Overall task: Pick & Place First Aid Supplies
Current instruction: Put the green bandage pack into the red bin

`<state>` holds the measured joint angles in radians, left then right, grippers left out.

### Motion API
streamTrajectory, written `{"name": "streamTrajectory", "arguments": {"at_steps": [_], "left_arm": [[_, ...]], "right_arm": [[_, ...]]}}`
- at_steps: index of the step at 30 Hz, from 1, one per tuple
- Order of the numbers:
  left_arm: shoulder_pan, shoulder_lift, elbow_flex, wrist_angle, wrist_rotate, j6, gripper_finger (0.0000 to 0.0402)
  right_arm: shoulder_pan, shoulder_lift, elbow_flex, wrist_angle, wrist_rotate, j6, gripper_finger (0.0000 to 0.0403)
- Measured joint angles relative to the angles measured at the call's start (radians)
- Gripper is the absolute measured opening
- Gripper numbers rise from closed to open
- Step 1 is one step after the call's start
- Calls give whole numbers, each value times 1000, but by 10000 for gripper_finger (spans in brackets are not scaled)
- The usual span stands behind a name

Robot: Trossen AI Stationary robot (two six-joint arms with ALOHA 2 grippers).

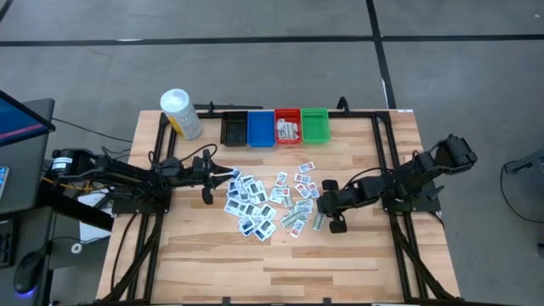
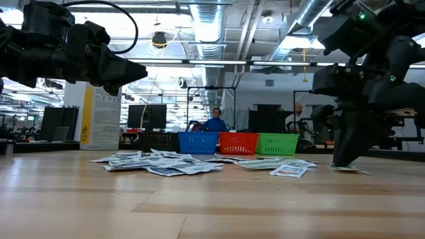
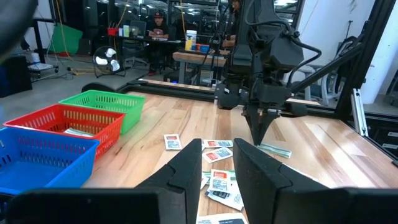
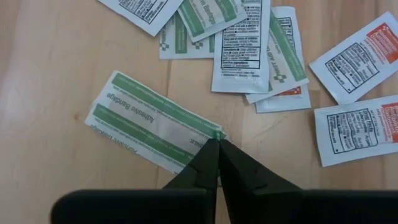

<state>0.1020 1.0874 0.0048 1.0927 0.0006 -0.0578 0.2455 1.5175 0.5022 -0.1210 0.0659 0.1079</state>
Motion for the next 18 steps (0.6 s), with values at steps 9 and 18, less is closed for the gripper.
{"name": "streamTrajectory", "arguments": {"at_steps": [9, 18], "left_arm": [[0, 0, 0, 0, 0, 0, 93], [0, 0, 0, -3, 0, -3, 93]], "right_arm": [[1, -145, 61, -14, 26, -203, 1], [-67, -218, 72, 187, 164, -562, 1]]}}
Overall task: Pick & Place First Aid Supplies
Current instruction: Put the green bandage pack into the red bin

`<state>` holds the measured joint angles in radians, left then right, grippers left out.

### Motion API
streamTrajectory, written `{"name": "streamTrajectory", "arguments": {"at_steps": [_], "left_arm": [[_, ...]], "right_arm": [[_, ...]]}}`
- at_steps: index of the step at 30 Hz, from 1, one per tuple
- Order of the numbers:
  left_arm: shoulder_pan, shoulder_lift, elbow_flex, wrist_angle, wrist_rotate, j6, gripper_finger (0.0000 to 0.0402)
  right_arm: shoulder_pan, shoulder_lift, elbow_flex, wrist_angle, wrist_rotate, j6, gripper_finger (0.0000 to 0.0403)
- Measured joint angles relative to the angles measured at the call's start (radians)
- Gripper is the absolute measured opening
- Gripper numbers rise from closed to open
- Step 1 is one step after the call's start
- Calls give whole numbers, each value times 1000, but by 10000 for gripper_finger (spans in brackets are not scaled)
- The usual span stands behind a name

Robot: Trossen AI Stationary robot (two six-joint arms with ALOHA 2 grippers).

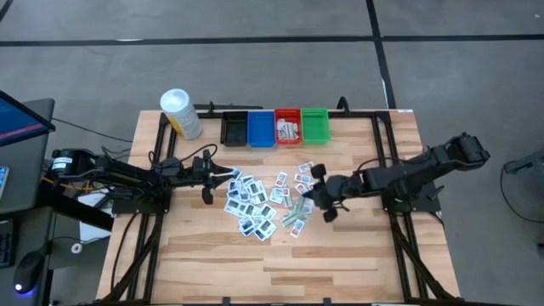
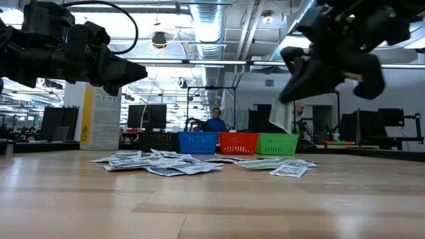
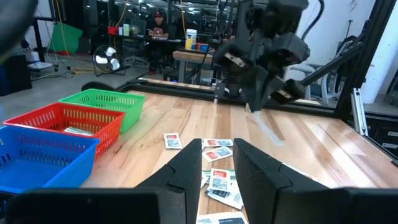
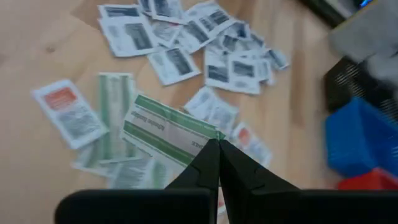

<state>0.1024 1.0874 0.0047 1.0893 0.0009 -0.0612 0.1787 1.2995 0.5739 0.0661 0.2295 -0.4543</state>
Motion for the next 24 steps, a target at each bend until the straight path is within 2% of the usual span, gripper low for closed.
{"name": "streamTrajectory", "arguments": {"at_steps": [6, 13, 20, 24], "left_arm": [[0, 0, 0, -1, 0, 0, 93], [0, 0, 0, -5, 0, 0, 93], [0, 0, 0, -8, 0, 0, 93], [0, 0, 0, -8, 0, 0, 93]], "right_arm": [[-107, 19, 0, 144, 2, -178, 1], [-269, 74, 2, 420, 4, -362, 1], [-443, 161, 2, 722, 4, -417, 1], [-520, 223, 5, 787, 5, -418, 1]]}}
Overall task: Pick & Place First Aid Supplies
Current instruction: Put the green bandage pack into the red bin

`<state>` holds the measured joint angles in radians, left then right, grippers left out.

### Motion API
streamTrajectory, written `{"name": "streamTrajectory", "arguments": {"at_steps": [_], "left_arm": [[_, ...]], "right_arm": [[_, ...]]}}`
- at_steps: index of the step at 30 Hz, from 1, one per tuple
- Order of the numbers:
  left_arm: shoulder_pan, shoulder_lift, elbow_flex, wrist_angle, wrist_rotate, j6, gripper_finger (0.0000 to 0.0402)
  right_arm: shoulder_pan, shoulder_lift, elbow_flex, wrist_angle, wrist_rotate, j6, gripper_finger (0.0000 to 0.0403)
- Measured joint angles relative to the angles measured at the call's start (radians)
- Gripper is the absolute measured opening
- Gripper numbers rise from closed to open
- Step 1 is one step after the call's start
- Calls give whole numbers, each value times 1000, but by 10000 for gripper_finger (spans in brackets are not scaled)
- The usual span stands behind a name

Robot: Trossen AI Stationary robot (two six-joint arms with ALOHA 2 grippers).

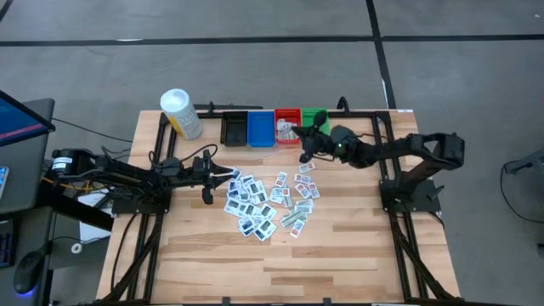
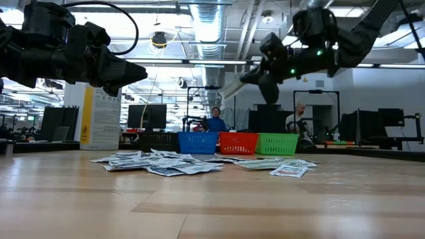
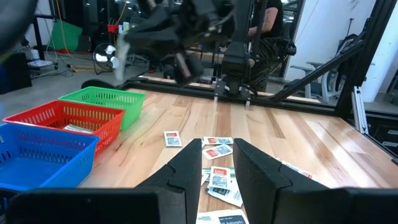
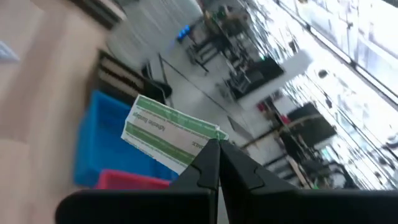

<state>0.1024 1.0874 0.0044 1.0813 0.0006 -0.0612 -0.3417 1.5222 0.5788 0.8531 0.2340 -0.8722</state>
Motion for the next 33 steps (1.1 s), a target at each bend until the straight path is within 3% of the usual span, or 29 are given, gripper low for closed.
{"name": "streamTrajectory", "arguments": {"at_steps": [9, 14, 25, 33], "left_arm": [[0, 0, 0, 0, 0, 0, 93], [0, 0, 0, 0, 0, 0, 93], [0, 0, 0, 0, 0, 0, 93], [0, 0, 0, 0, 0, 0, 93]], "right_arm": [[-40, 95, 49, -5, 0, -3, 1], [-43, 122, 87, -17, 0, -103, 1], [-83, 120, 201, -383, 71, -195, 1], [-98, 120, 220, -486, 77, -201, 1]]}}
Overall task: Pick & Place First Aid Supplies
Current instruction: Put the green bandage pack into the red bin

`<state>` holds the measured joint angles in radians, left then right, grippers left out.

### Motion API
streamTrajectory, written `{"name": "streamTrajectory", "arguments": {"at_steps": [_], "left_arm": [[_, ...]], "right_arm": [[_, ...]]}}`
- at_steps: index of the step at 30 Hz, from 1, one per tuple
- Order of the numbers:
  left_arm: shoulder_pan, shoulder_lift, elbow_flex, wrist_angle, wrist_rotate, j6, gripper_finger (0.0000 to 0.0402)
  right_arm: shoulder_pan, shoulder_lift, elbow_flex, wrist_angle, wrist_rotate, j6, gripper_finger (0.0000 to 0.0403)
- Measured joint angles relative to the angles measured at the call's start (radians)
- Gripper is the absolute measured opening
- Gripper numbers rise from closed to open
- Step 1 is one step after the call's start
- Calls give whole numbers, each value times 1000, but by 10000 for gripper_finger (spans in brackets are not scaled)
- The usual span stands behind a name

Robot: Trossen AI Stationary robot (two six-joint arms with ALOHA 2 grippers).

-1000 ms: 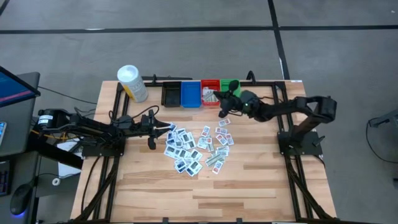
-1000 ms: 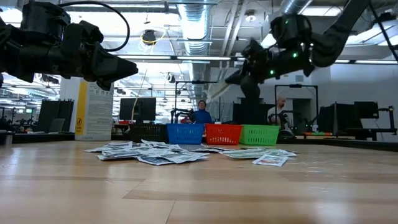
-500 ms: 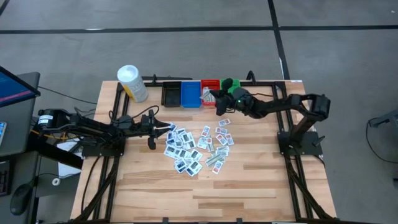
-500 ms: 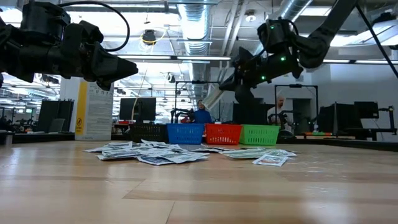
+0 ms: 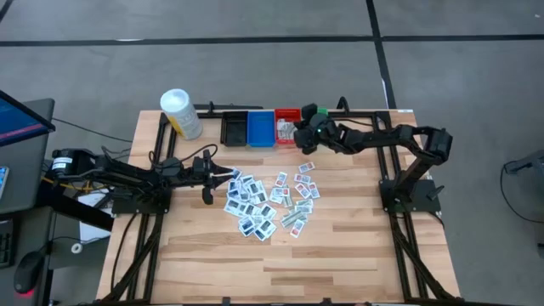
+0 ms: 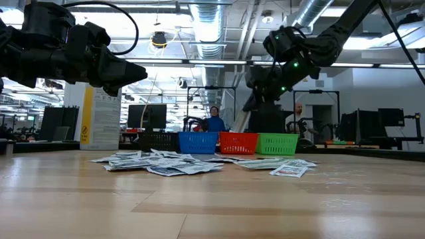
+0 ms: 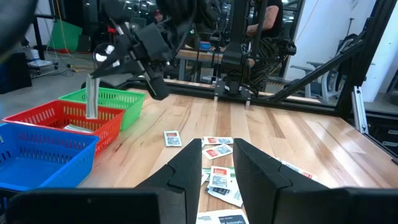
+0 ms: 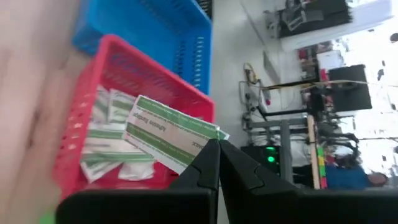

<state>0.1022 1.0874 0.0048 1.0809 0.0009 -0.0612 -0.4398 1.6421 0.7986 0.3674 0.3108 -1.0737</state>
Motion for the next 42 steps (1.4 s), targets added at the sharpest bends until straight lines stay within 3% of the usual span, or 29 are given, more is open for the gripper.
{"name": "streamTrajectory", "arguments": {"at_steps": [18, 32, 42], "left_arm": [[0, 0, 0, 0, 0, 0, 93], [0, 0, 0, 0, 0, 0, 93], [0, 0, 0, 0, 0, 0, 93]], "right_arm": [[34, 0, -1, -78, -49, 73, 4], [24, 0, -1, -55, -11, 109, 121], [15, 0, -1, -32, 9, 140, 141]]}}
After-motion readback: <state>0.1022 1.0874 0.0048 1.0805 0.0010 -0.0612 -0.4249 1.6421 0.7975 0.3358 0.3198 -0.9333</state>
